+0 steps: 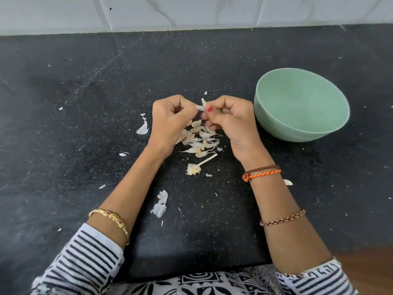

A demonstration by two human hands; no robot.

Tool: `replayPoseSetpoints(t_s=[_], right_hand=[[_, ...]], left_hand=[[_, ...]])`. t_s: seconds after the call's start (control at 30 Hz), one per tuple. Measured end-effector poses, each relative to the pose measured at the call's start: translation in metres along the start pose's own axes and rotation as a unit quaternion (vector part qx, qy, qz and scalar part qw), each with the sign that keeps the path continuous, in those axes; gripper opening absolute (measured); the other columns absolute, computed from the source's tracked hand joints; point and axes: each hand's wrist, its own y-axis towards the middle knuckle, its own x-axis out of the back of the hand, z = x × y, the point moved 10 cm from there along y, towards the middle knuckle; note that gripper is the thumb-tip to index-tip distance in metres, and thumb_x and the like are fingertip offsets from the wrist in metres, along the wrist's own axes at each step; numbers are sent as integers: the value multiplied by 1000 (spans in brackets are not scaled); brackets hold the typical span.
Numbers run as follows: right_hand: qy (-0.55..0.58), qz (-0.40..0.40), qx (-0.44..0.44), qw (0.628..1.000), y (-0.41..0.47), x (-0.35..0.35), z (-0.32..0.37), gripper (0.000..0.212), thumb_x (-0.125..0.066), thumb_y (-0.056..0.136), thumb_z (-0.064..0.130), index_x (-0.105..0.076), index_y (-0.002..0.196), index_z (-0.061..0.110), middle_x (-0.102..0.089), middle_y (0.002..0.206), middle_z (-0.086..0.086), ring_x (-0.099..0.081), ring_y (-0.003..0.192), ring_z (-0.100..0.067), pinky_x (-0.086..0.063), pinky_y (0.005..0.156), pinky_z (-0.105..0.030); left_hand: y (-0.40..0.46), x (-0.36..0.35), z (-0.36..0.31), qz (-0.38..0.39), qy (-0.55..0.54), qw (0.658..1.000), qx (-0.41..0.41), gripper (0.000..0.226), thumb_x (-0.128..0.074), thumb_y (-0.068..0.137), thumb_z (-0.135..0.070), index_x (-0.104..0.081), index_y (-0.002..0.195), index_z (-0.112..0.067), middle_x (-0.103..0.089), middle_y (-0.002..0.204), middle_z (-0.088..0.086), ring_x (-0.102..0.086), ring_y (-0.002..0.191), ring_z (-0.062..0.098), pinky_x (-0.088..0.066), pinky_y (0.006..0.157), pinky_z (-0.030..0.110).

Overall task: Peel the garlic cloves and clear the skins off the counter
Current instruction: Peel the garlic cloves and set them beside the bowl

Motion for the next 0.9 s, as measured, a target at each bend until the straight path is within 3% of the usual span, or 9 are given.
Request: replayPoseSetpoints(t_s=[0.17,0.4,0.57,0.63,0.73,0.8,0.9], right_hand=[[52,-67,-25,996,-5,2,-6,20,-55,89,-1,-64,76,11,-64,59,6,-57,53,0,-46,53,-14],[-31,-119,-11,992,-6,11,-7,19,-52,92,1,-64,80,10,-62,65,0,-56,53,2,-48,53,-12],[-114,-104,27,988,-3,8,-5,17,-56,88,0,-70,96,7,-65,73,4,-62,65,-1,-54,64,-19],[-130,-110,38,985,-3,9,-4,18,-59,86,0,-69,98,9,-67,76,1,-65,69,-7,-56,69,-26],[-137,-118,52,982,-2,13,-2,16,-61,84,-1,-70,92,11,-70,80,-1,-67,72,-12,-57,70,-33],[-148,-119,69,979,-2,13,-1,17,-61,84,-1,-71,90,10,-69,79,2,-67,72,-11,-58,69,-34],[-166,-126,89,974,-1,13,1,16,-62,84,0,-72,90,10,-68,77,8,-66,69,-8,-58,67,-32]], left_hand=[[-3,6,-2,-32,3,999,-25,12,-57,61,-19,-52,51,-13,-48,51,-4,-40,51,5,-35,52,19],[-11,1,-23,-8,6,991,-134,19,-41,68,-15,-47,52,-6,-41,47,-15,-33,50,0,-28,51,12],[-3,5,-5,-4,129,987,-95,39,-51,76,-22,-28,45,-19,-27,38,-12,-24,42,2,-22,46,14],[0,7,0,-6,169,981,-95,40,-58,81,-20,-42,44,-20,-37,38,-13,-32,43,3,-28,49,15],[-1,5,-1,4,164,981,-102,15,-66,79,-20,-68,66,-16,-61,57,-9,-47,53,7,-38,56,19],[-1,4,-1,7,149,984,-93,6,-65,78,-17,-71,78,-19,-65,66,-8,-49,58,9,-39,58,21],[-1,3,-1,13,128,989,-79,11,-61,80,-18,-71,83,-19,-66,67,-6,-49,58,10,-38,57,20]])
